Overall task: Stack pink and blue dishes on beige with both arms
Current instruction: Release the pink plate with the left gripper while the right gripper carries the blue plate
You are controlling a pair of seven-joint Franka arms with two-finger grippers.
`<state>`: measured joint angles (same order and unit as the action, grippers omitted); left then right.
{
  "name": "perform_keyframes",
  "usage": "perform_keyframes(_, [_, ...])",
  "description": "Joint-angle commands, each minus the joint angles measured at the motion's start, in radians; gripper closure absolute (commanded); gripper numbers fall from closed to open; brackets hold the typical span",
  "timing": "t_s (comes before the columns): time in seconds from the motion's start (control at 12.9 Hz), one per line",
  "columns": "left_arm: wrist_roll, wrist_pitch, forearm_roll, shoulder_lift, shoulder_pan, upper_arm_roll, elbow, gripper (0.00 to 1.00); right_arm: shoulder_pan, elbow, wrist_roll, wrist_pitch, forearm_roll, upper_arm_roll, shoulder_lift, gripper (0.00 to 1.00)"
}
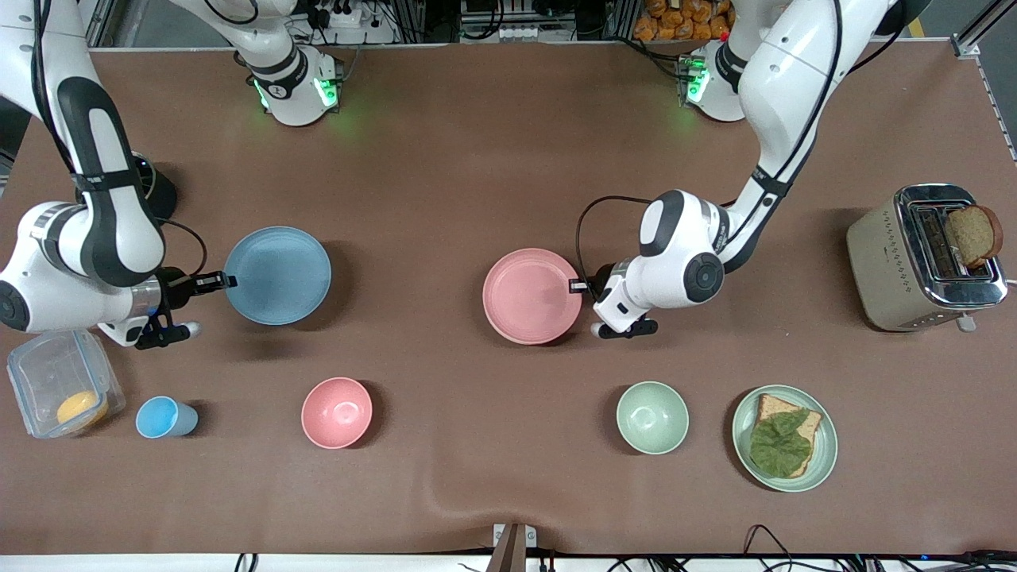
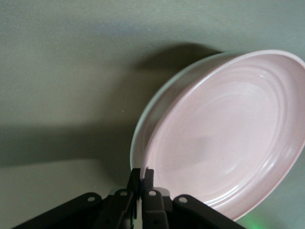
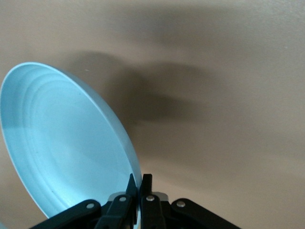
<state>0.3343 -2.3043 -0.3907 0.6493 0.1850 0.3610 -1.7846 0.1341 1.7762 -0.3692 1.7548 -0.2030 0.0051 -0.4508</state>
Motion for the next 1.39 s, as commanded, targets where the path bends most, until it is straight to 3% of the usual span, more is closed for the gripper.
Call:
perform_keyframes(0.0, [0.000,-0.018,-0.007,0.019,0.001,-0.004,0.024,1.00,-0.051,-0.052,0.105,-0.053,-0.021,0.003,0.000,1.00])
perform_keyframes(0.77, [0.002,-0.026,-0.010,0.049,0.017,-0.004,0.022,1.00,-0.266,-0.092,0.325,-0.075,-0.159,0.001,-0.002,1.00])
perform_keyframes(0.85, [0.002,-0.026,-0.011,0.049,0.020,-0.004,0.022,0.93,-0.277,-0.092,0.331,-0.074,-0.174,0.003,-0.003,1.00])
perform_keyframes(0.93, [0.002,-0.024,-0.010,0.049,0.021,-0.004,0.022,0.53,-0.287,-0.092,0.343,-0.072,-0.197,0.001,-0.005,1.00])
perform_keyframes(1.01, [0.003,-0.024,-0.010,0.046,0.019,-0.004,0.022,0.01,-0.300,-0.093,0.358,-0.072,-0.216,0.001,-0.006,1.00])
perform_keyframes(1.16, [0.003,-0.024,-0.010,0.035,0.014,-0.004,0.025,0.00,-0.324,-0.103,0.397,-0.067,-0.230,0.001,-0.009,1.00])
perform_keyframes(1.32, [0.005,-0.014,-0.005,-0.035,0.004,-0.007,0.021,0.00,-0.355,-0.121,0.429,-0.061,-0.251,0.001,-0.017,1.00])
